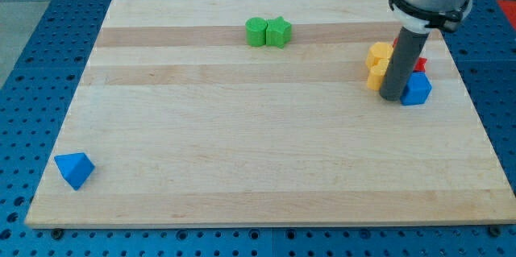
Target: Separate the green blocks from each other
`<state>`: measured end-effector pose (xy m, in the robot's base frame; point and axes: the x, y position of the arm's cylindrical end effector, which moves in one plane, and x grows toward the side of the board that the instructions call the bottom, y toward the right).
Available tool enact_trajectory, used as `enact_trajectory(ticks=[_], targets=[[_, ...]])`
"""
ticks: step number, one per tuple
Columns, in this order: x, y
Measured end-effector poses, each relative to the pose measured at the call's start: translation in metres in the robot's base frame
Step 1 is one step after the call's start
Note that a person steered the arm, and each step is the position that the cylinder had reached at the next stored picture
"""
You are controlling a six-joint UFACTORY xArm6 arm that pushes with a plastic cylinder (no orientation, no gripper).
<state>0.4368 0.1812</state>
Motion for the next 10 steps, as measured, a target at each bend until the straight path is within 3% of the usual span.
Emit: enact_trajectory(ticks=[2,4,5,7,8,10], targets=[[0.033,0.013],[0.038,0.076],[0.042,0.061],[0.047,0.006],[0.047,-0.059],[-0.014,-0.176]])
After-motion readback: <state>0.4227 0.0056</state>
